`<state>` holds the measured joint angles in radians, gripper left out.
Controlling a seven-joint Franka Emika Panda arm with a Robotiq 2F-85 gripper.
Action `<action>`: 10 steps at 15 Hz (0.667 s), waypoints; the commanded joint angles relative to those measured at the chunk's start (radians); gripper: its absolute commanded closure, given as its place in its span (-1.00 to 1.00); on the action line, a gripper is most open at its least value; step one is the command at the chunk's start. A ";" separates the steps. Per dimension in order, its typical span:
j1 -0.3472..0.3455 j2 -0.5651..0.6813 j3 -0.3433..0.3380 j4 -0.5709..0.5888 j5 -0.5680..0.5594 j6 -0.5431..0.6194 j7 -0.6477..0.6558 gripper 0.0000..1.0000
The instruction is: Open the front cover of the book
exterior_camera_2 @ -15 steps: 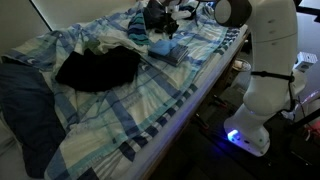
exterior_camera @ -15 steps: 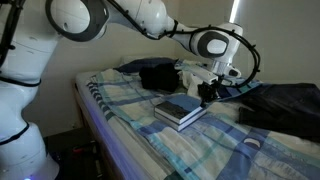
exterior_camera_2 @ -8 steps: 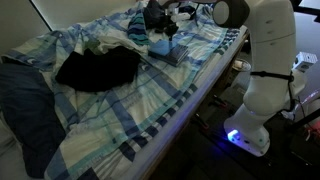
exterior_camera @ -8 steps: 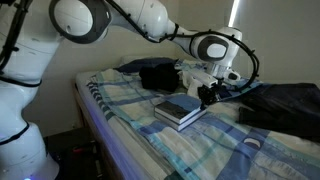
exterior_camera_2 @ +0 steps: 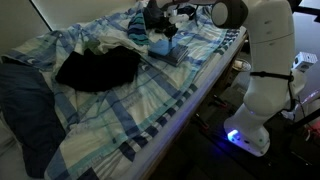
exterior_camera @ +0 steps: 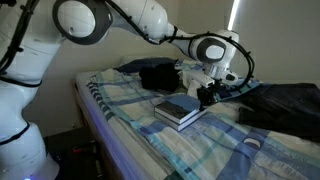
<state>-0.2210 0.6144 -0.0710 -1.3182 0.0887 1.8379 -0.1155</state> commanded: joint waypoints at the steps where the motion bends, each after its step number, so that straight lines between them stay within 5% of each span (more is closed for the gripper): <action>1: 0.019 -0.019 -0.013 -0.008 -0.024 -0.020 0.041 0.94; 10: 0.028 -0.031 -0.008 -0.013 -0.024 -0.026 0.033 0.94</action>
<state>-0.2055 0.6130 -0.0713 -1.3181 0.0788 1.8362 -0.1048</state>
